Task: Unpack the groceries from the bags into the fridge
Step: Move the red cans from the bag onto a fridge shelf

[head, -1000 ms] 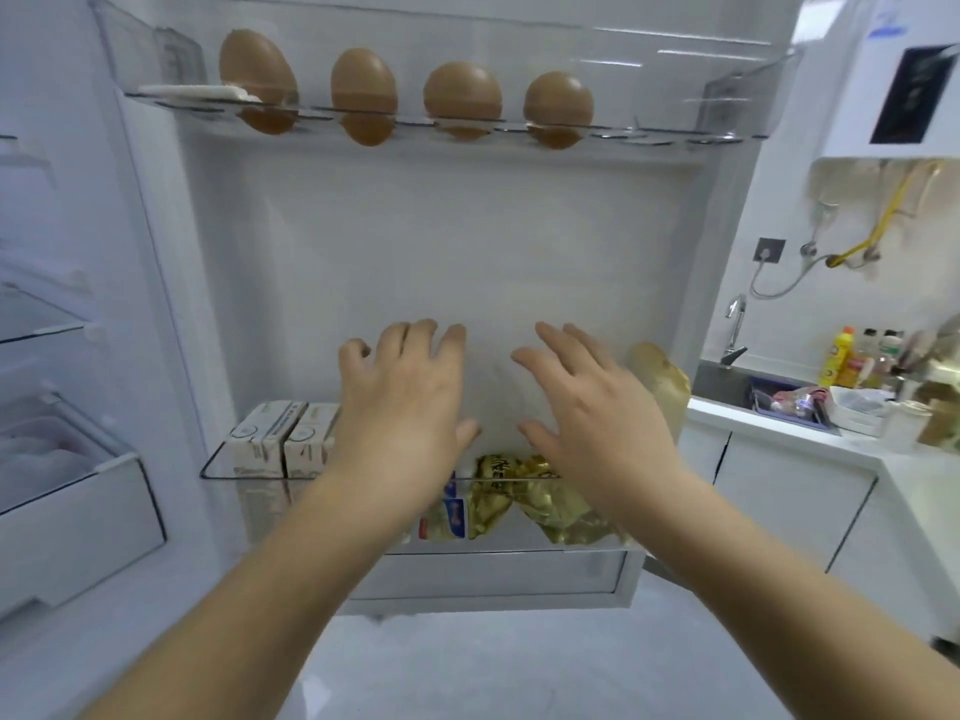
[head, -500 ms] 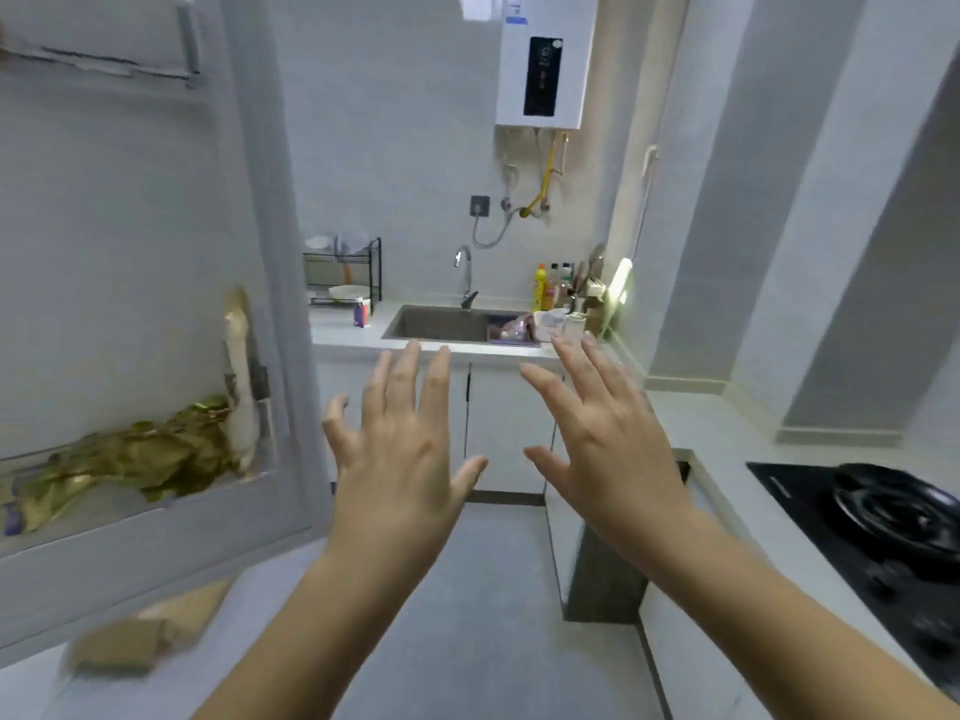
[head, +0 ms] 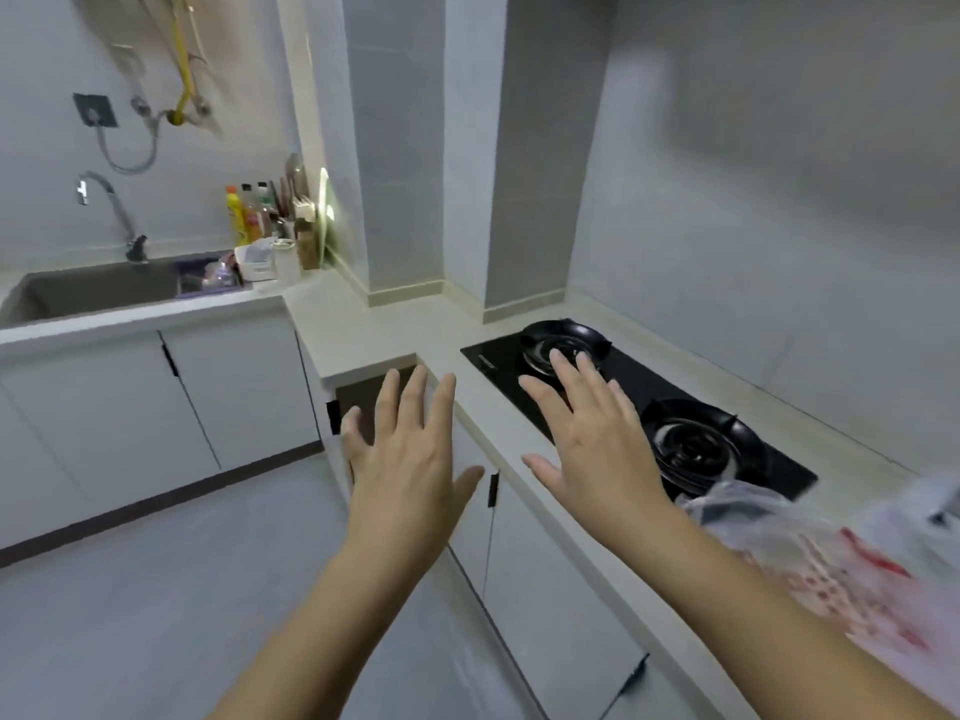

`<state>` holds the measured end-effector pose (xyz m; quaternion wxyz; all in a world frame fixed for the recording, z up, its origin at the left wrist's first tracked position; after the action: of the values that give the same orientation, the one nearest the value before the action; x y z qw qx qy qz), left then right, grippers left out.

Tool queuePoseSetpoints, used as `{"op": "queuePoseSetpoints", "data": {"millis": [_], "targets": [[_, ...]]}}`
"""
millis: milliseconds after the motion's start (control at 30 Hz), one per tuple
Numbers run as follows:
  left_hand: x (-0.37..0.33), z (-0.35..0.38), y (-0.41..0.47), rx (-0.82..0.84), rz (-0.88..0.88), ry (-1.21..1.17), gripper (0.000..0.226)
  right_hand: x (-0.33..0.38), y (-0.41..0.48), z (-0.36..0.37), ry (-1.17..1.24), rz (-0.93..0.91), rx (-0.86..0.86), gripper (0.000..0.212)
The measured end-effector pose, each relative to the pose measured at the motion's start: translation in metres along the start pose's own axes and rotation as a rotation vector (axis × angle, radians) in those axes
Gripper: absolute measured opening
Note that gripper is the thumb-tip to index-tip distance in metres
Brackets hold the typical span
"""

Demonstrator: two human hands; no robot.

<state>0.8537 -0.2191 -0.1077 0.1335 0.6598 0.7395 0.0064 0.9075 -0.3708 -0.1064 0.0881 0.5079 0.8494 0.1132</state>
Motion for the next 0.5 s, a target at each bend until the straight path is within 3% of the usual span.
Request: {"op": "queuePoseSetpoints", "data": {"millis": [500], "targets": [[-0.221,0.174,0.128,0.319,0.609,-0.006,0.082,-0.227,-0.086,0.08,0.04,0.752,0.407,0.066]]}}
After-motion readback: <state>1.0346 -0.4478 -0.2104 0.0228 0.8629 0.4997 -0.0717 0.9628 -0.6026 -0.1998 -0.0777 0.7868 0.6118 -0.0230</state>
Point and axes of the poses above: each hand's wrist, its own y-axis towards the middle knuckle, its own z-axis out of the palm, x = y × z, the point moved 5 cm from there along y, towards the middle knuckle, and after that the axes turned 11 degrees about x, right-handed, at the moved point
